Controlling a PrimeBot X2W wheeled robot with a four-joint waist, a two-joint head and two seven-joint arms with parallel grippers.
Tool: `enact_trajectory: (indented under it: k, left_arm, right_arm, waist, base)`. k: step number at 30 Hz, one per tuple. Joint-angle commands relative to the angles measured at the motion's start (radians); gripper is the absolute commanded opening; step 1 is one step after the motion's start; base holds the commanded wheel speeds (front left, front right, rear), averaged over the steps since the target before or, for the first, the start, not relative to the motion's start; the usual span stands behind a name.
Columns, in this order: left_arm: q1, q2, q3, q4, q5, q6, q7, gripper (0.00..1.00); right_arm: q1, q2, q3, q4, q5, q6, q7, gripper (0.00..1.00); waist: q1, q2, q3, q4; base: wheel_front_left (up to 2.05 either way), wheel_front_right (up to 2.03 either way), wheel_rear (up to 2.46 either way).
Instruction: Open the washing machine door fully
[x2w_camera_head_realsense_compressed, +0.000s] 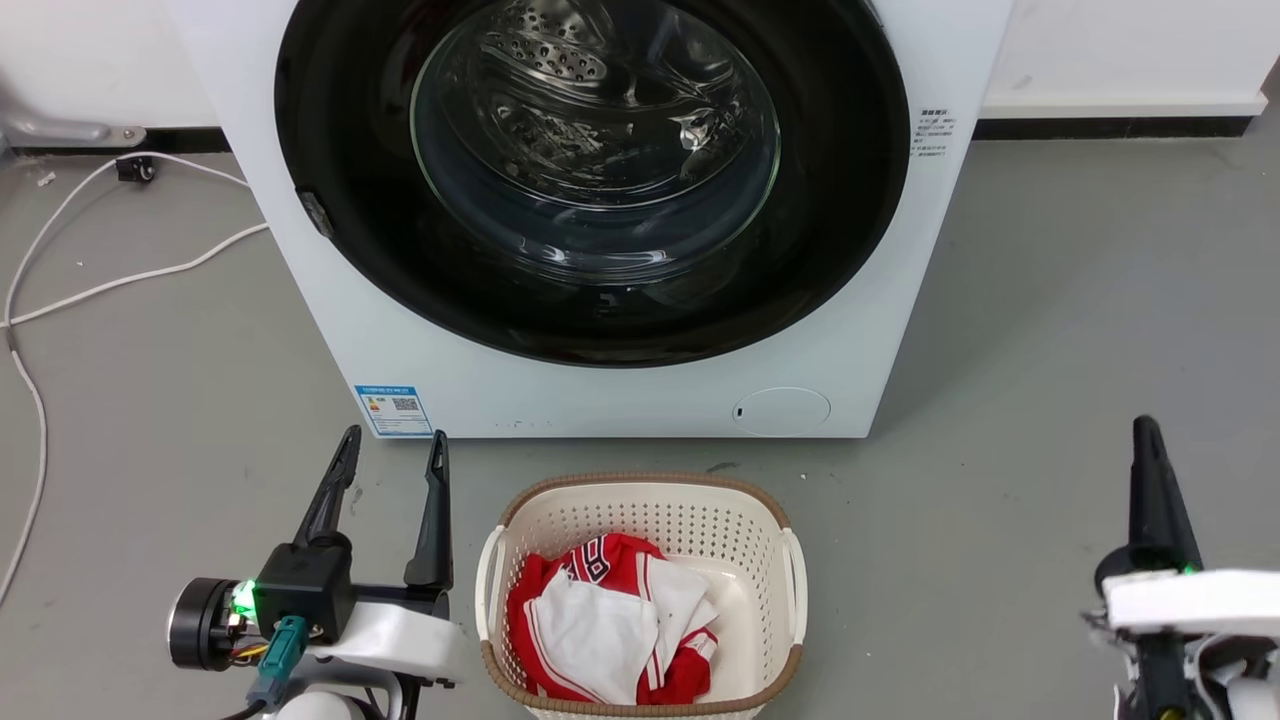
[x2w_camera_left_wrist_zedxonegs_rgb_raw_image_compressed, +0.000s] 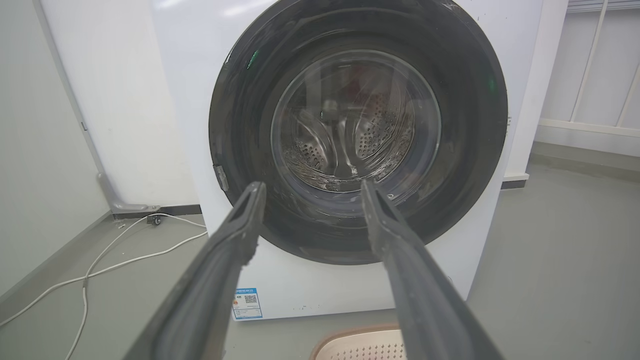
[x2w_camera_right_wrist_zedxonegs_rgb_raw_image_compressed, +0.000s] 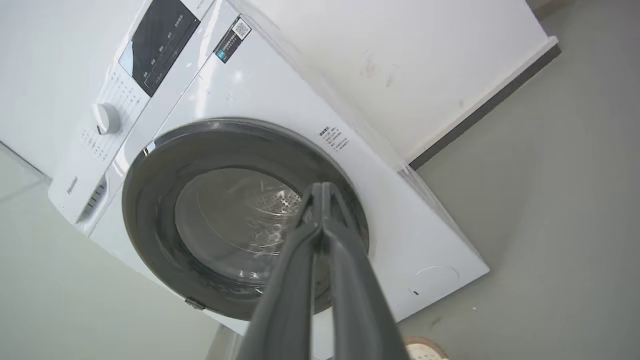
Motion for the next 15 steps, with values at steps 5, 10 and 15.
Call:
enact_trajectory:
  k: [5,10,15]
  left_arm:
    - [-0.012,-0.005,0.005,-0.01,0.002,-0.003,-0.002,1.0]
    - [-0.035,-0.007,0.009,-0.024,0.004,-0.003,-0.002,1.0]
    - [-0.068,-0.008,0.017,-0.039,0.001,-0.007,-0.002,1.0]
  right_arm:
    - [-0.115,0.001,-0.043,0.042,0.291,0.0,0.007,0.0]
    - [-0.265,0.001,-0.115,0.104,0.506,0.0,0.057,0.0]
    - [-0.451,-0.025,-0.176,0.215,0.636,0.0,0.131,0.0]
  waist:
    - [0.0,-0.0001,0.027,-0.003]
    - [0.0,-0.0001,0.073,-0.007]
    - [0.0,-0.0001,0.127,-0.005]
  base:
    - [0.0,0.0,0.0]
    - [0.0,0.0,0.0]
    - [0.0,0.0,0.0]
